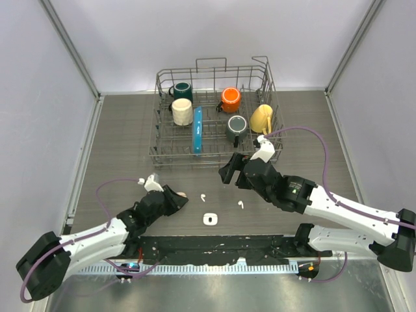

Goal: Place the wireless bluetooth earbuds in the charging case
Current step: Place the charging case at the center of the board.

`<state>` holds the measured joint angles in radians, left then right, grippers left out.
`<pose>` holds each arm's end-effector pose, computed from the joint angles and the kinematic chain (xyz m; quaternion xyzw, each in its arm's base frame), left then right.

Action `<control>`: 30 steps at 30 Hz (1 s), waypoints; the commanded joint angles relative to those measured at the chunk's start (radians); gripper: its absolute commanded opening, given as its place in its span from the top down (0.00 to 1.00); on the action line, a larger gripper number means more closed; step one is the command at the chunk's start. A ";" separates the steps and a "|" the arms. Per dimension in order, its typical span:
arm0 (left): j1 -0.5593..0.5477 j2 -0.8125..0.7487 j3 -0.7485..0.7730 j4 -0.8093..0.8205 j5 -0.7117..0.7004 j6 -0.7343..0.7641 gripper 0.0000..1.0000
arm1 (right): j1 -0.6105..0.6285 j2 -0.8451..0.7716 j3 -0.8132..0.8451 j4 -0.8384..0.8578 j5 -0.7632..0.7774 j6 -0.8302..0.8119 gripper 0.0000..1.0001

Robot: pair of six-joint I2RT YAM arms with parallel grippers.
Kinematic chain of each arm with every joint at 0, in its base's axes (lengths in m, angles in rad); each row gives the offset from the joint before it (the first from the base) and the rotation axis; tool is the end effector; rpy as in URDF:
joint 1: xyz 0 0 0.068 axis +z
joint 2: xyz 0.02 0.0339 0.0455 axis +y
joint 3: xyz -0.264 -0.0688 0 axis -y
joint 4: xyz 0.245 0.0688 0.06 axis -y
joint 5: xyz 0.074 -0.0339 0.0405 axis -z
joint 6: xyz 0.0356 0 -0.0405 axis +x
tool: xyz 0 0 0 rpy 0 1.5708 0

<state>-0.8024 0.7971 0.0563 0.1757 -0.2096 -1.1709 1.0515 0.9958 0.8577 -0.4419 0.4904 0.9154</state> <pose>0.1087 -0.1018 0.1230 -0.2092 0.8474 -0.3493 0.3408 0.1215 0.1788 0.3030 0.0571 0.8593 0.2655 0.4333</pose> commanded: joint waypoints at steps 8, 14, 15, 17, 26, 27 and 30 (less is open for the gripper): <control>0.005 -0.005 -0.023 -0.024 0.035 -0.001 0.58 | -0.002 0.017 0.021 0.032 -0.009 0.003 0.11; 0.005 -0.053 0.003 -0.163 0.000 -0.006 0.38 | -0.002 0.014 0.015 0.034 -0.012 0.004 0.11; 0.005 -0.070 0.007 -0.203 -0.013 -0.009 0.37 | -0.002 0.014 0.012 0.034 -0.010 0.005 0.10; 0.005 -0.090 0.016 -0.246 -0.031 -0.032 0.32 | -0.002 0.009 0.009 0.035 -0.009 0.007 0.11; 0.005 -0.321 0.103 -0.618 -0.140 -0.095 0.00 | -0.002 0.023 -0.008 0.052 -0.019 -0.032 0.10; 0.005 -0.344 0.117 -0.646 -0.152 -0.092 0.00 | -0.002 0.029 -0.014 0.060 -0.038 -0.050 0.11; 0.006 -0.418 0.166 -0.717 -0.194 -0.075 0.00 | -0.002 0.053 -0.040 0.097 -0.096 -0.128 0.11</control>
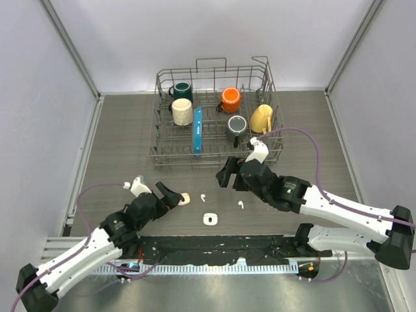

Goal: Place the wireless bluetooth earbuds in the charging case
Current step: Place the charging case at the center of the board, then pick up the charging case at the center of the board.

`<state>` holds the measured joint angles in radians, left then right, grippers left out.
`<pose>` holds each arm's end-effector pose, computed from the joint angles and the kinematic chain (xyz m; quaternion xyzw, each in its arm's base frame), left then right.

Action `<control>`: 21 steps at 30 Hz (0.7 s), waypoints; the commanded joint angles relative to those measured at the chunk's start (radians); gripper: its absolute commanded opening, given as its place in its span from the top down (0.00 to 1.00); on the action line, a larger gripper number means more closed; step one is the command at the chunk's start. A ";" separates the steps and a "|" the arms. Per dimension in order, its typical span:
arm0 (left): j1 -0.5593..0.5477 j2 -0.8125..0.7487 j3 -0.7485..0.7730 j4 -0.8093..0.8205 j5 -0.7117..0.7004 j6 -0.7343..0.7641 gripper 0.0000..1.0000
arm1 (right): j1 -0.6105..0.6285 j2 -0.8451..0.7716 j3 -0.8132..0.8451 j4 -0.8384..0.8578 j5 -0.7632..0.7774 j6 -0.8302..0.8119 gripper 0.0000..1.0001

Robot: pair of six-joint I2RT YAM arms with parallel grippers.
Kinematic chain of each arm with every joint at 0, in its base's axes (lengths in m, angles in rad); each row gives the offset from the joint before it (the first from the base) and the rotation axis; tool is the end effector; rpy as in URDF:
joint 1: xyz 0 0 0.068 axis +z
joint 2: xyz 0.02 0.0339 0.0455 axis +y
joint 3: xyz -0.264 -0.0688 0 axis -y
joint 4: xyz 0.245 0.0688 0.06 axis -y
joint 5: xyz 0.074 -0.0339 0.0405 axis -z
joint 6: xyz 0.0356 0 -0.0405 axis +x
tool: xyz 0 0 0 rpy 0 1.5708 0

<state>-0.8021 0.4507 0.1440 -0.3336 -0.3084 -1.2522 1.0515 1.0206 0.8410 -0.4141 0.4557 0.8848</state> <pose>0.0916 -0.0792 0.1473 -0.2642 0.8455 -0.3084 0.3468 0.1236 0.1846 0.2945 0.0340 0.8660 0.2636 0.4235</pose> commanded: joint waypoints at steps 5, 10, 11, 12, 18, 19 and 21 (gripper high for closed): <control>0.004 -0.099 0.158 -0.214 -0.109 0.102 0.00 | -0.002 0.052 -0.094 0.159 -0.196 -0.248 0.10; 0.004 -0.017 0.180 -0.085 -0.040 0.261 0.00 | 0.022 0.127 -0.141 0.221 -0.295 -0.387 0.13; 0.006 -0.003 0.181 -0.053 -0.032 0.296 0.00 | 0.053 0.139 -0.146 0.234 -0.272 -0.415 0.13; 0.004 0.009 0.183 -0.039 -0.014 0.318 0.00 | 0.076 0.148 -0.152 0.248 -0.262 -0.441 0.13; 0.004 0.005 0.192 0.027 0.022 0.408 0.00 | 0.231 0.176 -0.238 0.429 -0.106 -0.662 0.14; 0.004 -0.016 0.183 0.034 0.025 0.415 0.00 | 0.234 0.168 -0.285 0.514 -0.121 -0.688 0.14; 0.004 -0.039 0.174 0.041 0.026 0.424 0.00 | 0.237 0.132 -0.335 0.586 -0.176 -0.760 0.14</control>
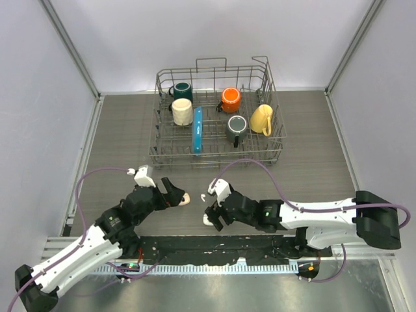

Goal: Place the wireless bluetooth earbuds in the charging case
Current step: Pick up the charging case at the center of the board.

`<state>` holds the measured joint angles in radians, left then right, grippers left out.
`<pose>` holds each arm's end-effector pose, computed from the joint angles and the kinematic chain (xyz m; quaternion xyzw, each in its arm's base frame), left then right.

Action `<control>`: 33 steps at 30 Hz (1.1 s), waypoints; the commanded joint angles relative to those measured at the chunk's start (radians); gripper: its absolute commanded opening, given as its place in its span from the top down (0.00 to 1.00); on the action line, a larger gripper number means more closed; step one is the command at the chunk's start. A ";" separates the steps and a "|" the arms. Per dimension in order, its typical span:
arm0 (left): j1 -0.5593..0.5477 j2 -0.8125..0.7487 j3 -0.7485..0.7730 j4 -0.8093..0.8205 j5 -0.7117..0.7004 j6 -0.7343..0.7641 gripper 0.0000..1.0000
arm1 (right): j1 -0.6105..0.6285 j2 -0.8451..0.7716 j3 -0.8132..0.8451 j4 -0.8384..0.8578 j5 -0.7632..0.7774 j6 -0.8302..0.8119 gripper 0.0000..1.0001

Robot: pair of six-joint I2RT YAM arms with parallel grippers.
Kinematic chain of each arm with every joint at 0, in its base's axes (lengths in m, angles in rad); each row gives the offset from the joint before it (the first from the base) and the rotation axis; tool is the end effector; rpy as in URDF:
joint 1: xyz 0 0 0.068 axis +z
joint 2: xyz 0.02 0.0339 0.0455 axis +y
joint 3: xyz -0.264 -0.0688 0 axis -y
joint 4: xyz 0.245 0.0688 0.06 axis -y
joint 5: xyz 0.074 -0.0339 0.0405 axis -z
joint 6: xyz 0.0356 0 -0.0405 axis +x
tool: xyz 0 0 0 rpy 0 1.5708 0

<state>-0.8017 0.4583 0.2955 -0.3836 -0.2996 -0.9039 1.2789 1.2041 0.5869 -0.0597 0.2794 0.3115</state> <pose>0.0959 -0.0840 0.1937 -0.1171 0.8570 -0.2794 0.4168 0.0797 0.2311 0.1993 -0.3620 0.8185 0.2177 0.3893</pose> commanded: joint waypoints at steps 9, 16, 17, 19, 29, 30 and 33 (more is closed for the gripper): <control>0.004 -0.200 -0.033 0.081 0.031 0.071 0.00 | 0.010 -0.109 -0.202 0.357 -0.161 -0.285 0.17; 0.006 -0.241 -0.062 0.144 0.053 0.072 0.00 | 0.008 -0.055 -0.237 0.443 -0.304 -0.298 0.19; 0.004 -0.236 -0.061 0.147 0.054 0.074 0.00 | 0.005 -0.049 -0.239 0.448 -0.307 -0.298 0.20; 0.004 -0.213 -0.061 0.158 0.065 0.080 0.00 | 0.002 -0.026 -0.242 0.466 -0.316 -0.304 0.20; 0.004 -0.051 -0.030 0.230 0.166 0.125 0.00 | -0.049 0.029 -0.266 0.515 -0.316 -0.350 0.21; 0.004 -0.041 -0.024 0.236 0.169 0.126 0.00 | -0.052 0.037 -0.265 0.517 -0.321 -0.353 0.21; 0.006 -0.010 -0.019 0.252 0.178 0.134 0.00 | -0.064 0.055 -0.262 0.524 -0.332 -0.361 0.21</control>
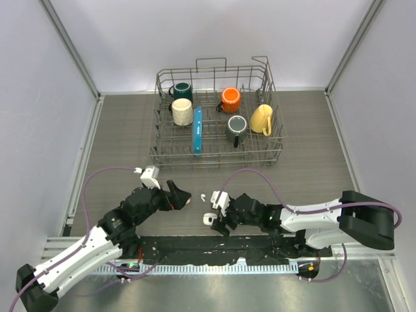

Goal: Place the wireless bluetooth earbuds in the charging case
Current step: Pick up the charging case at the center of the board.

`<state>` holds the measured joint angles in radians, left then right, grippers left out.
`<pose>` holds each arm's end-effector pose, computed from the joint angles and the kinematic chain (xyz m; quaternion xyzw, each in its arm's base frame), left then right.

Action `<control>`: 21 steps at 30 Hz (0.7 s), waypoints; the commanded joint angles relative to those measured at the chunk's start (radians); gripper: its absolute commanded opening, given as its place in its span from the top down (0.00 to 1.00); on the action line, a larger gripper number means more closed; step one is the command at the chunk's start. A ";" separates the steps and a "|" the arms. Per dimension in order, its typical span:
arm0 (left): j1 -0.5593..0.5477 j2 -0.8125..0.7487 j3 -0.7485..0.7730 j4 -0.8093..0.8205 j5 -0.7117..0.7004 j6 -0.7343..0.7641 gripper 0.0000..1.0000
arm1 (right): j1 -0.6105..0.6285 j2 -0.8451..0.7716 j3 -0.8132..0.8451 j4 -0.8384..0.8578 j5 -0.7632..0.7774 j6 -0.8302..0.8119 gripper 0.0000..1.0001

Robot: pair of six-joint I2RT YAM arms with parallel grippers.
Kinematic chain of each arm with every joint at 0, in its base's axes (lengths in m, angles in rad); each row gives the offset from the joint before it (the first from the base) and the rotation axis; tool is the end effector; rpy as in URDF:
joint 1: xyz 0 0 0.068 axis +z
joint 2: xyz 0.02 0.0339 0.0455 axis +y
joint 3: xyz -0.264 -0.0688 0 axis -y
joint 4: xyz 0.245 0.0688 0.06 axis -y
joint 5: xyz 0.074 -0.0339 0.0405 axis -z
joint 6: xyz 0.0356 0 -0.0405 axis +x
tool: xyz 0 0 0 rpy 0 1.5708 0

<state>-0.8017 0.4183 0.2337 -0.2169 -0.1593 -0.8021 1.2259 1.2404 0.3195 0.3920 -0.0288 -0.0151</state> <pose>0.0952 -0.0903 0.1921 -0.0441 0.8313 -0.3492 0.4302 0.0751 0.2121 0.1492 -0.5101 0.7014 0.2935 0.4021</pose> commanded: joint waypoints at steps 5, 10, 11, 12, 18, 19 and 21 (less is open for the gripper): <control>0.006 0.040 0.039 0.111 0.024 0.032 0.00 | -0.017 0.057 0.018 0.084 -0.057 -0.036 0.21; 0.004 0.037 0.039 0.140 0.006 0.032 0.00 | -0.017 0.122 0.021 0.111 -0.071 -0.037 0.21; 0.004 0.039 0.041 0.140 0.006 0.034 0.00 | -0.017 0.129 0.023 0.116 -0.072 -0.042 0.20; 0.004 0.040 0.041 0.137 0.006 0.034 0.00 | -0.017 0.137 0.024 0.120 -0.072 -0.043 0.20; 0.004 0.036 0.033 0.132 0.007 0.035 0.00 | -0.017 0.194 0.032 0.137 -0.088 -0.051 0.21; 0.004 0.033 0.035 0.131 0.009 0.035 0.00 | -0.019 0.197 0.038 0.125 -0.088 -0.054 0.21; 0.004 0.028 0.032 0.129 0.006 0.037 0.00 | -0.017 0.199 0.030 0.131 -0.094 -0.051 0.23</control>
<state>-0.8017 0.4561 0.2386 -0.1417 -0.1417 -0.7803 1.2091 1.4158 0.3370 0.5285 -0.0910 -0.0582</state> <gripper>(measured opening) 0.996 0.786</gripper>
